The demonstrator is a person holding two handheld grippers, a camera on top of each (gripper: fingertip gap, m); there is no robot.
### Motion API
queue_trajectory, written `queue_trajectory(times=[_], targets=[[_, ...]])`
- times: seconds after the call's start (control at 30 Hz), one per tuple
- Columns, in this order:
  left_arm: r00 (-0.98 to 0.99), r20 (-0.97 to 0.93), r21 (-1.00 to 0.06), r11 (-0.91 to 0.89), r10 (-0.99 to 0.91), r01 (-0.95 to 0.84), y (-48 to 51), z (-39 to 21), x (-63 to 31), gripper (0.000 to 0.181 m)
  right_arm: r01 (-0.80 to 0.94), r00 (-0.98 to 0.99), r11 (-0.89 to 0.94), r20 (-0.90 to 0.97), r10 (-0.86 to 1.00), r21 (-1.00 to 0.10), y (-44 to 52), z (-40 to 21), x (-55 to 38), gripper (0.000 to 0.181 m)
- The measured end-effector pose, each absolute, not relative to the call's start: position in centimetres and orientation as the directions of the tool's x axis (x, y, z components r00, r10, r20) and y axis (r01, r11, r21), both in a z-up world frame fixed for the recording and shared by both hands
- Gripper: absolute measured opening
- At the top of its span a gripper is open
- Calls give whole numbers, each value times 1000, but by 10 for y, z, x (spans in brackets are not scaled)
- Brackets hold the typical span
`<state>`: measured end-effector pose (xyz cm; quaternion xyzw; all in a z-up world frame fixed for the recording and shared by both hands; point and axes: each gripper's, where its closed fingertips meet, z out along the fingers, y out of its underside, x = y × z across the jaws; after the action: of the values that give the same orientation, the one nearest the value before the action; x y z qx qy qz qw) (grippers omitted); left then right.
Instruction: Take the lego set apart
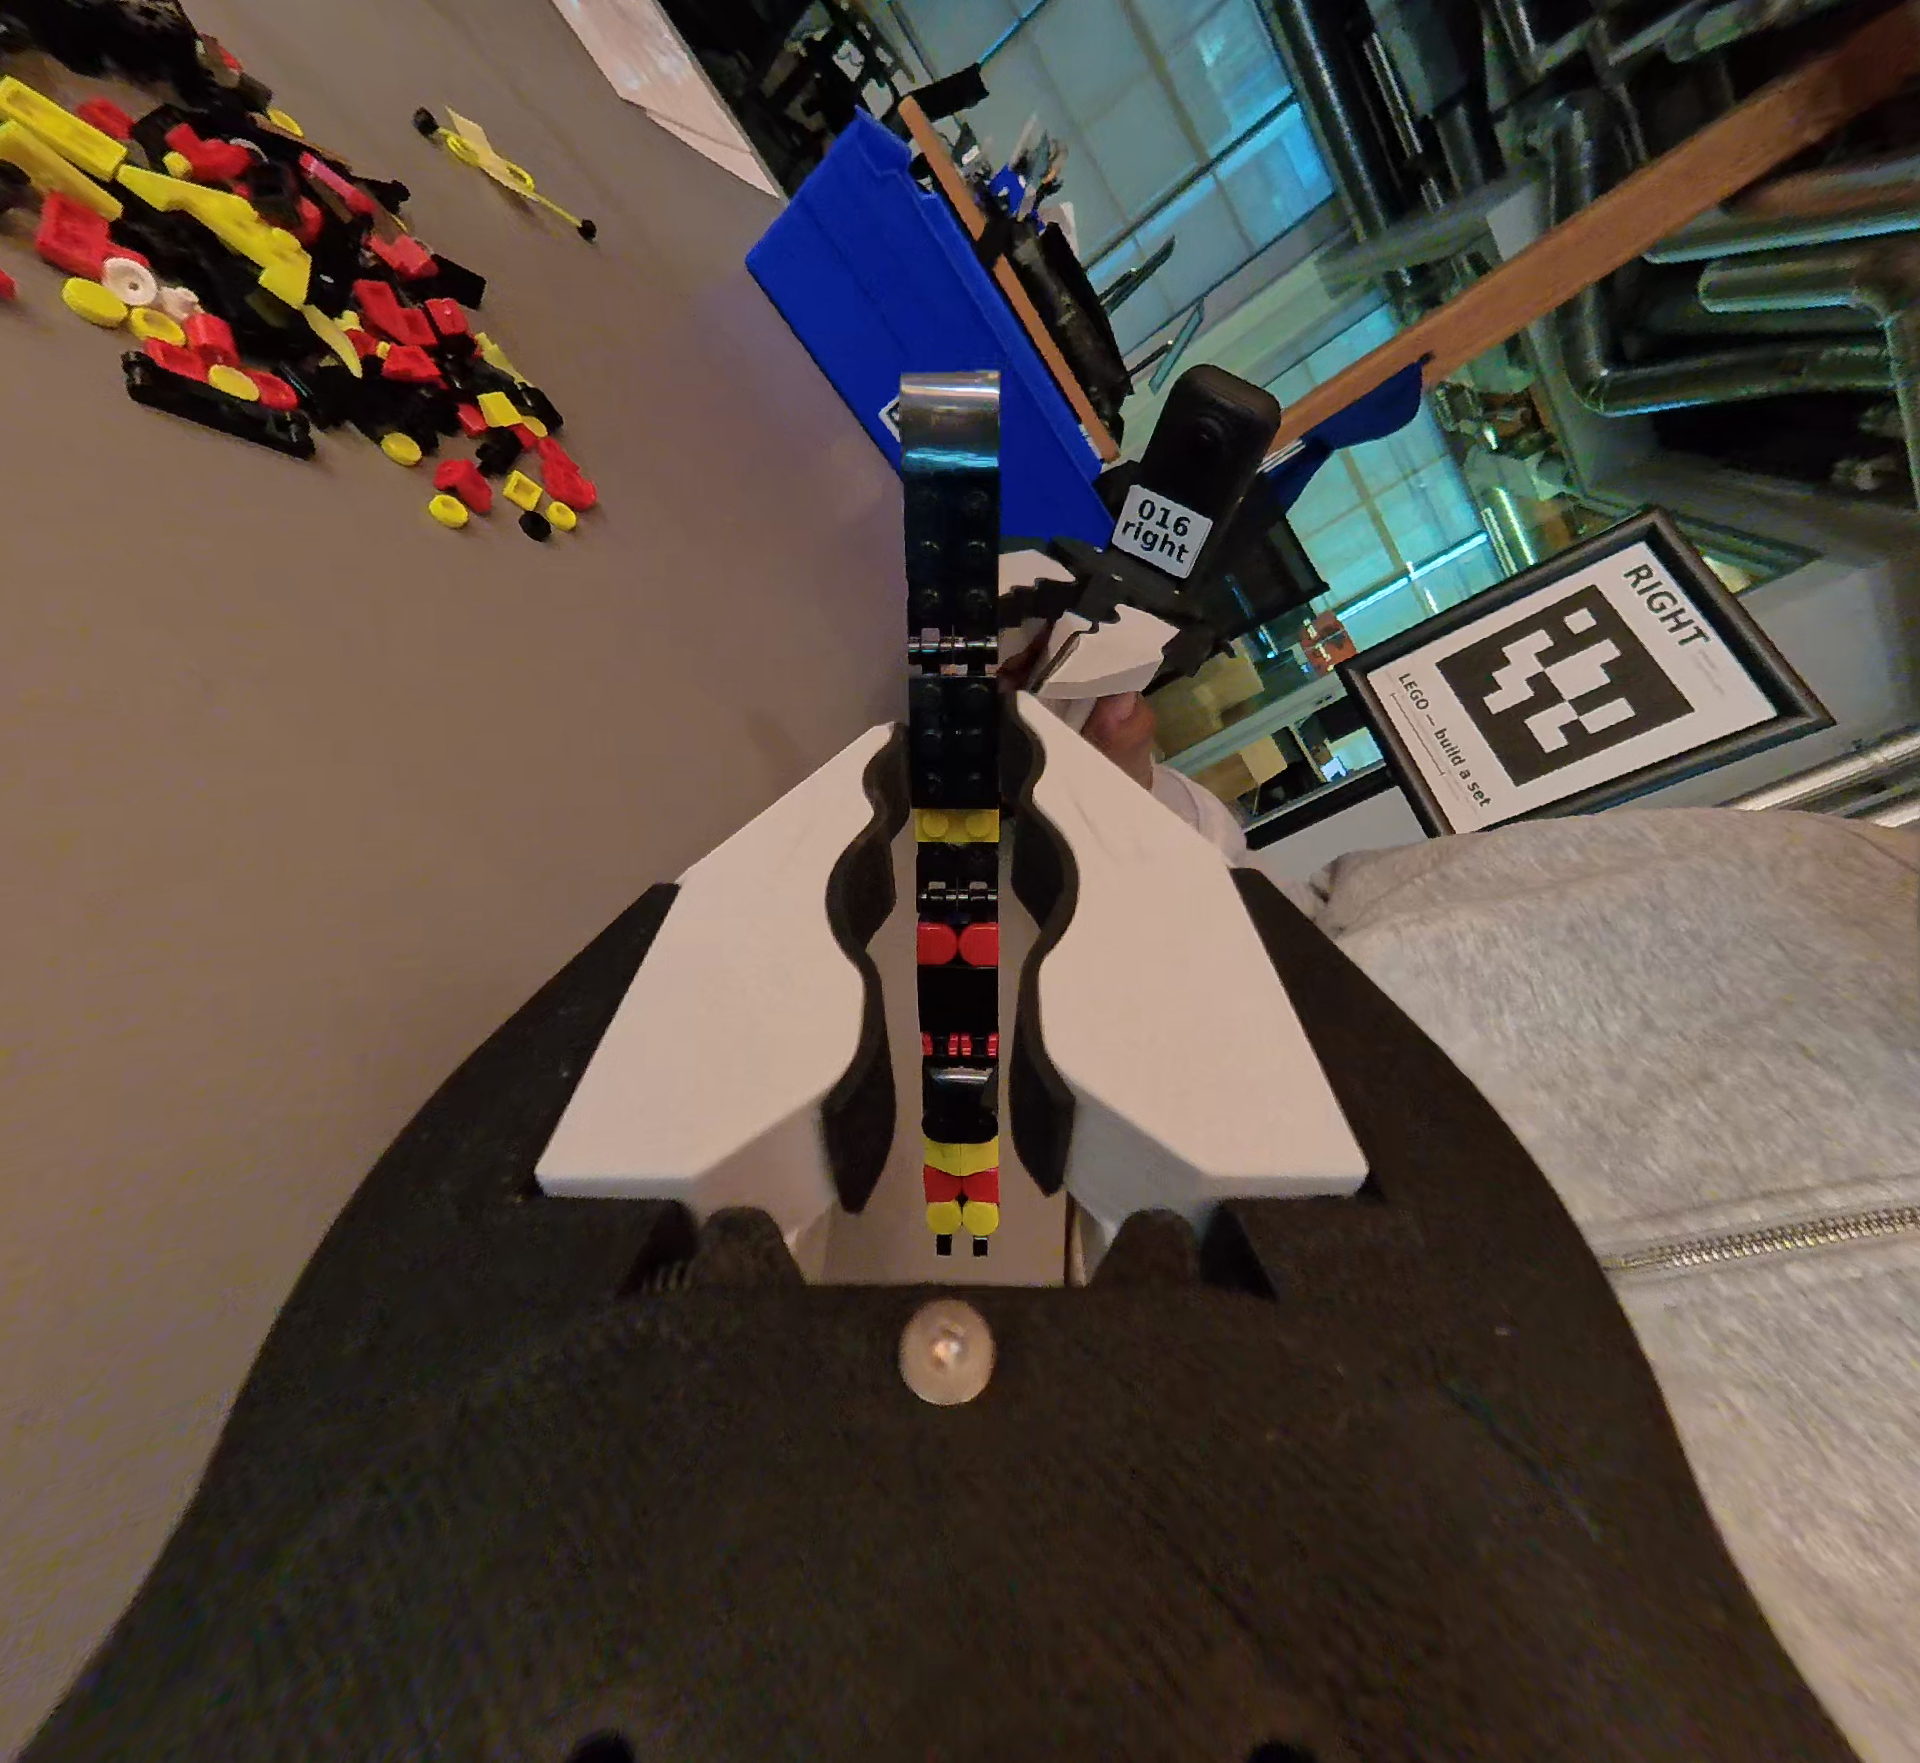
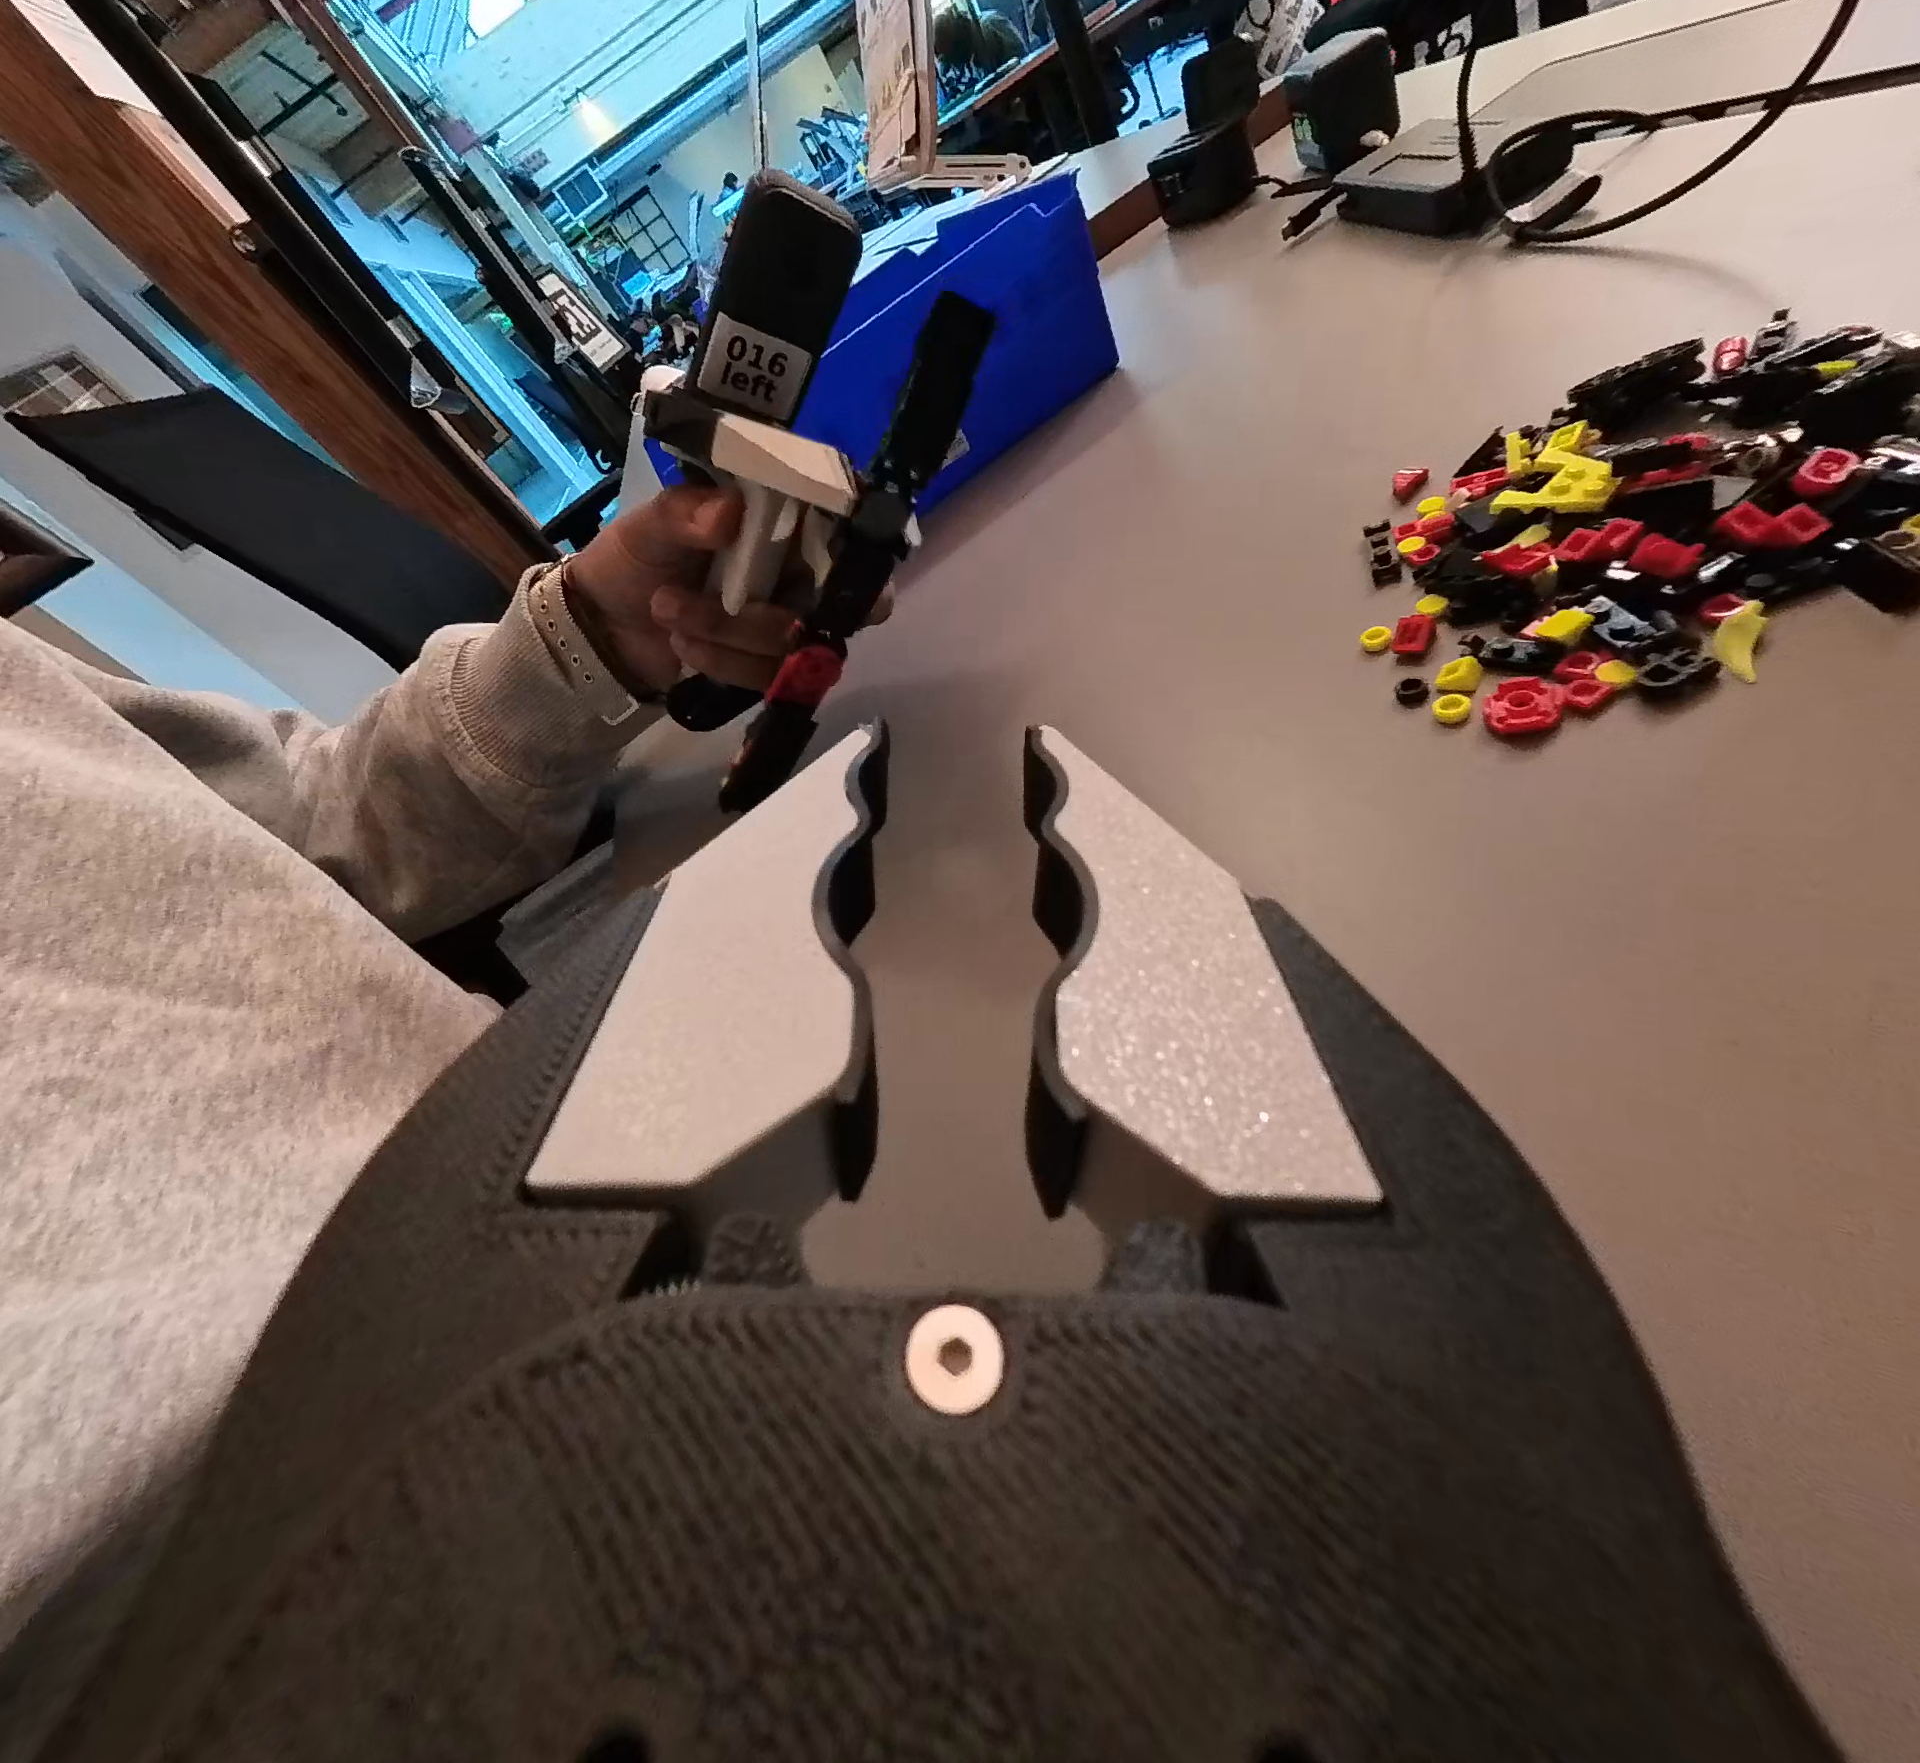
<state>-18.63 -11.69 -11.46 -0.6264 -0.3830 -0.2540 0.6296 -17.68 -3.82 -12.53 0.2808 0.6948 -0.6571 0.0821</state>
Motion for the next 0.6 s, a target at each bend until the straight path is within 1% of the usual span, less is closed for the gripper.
queue_trajectory(times=[0.2,0.27,0.33,0.4,0.47,0.5,0.6], targets=[[589,791,-604,59,165,795,-114,-116,-183,17,501,-828,-22,-487,279,-865,-38,-125,-177,24],[606,776,-618,18,176,786,-112,-119,-178,17,503,-827,-24,-489,278,-864,-38,-125,-177,24],[651,730,-647,-96,208,757,-107,-127,-166,17,506,-826,-26,-493,274,-862,-38,-125,-177,24],[742,599,-676,-306,301,670,-106,-149,-152,17,512,-825,-27,-500,262,-859,-38,-125,-176,25],[824,436,-632,-528,362,567,-112,-174,-138,17,533,-822,-7,-521,229,-846,-41,-126,-171,18],[850,375,-600,-601,371,527,-115,-184,-133,17,539,-825,12,-525,209,-842,-43,-127,-166,14],[882,302,-515,-717,361,470,-116,-201,-120,17,520,-848,104,-498,183,-848,-53,-134,-154,17]])
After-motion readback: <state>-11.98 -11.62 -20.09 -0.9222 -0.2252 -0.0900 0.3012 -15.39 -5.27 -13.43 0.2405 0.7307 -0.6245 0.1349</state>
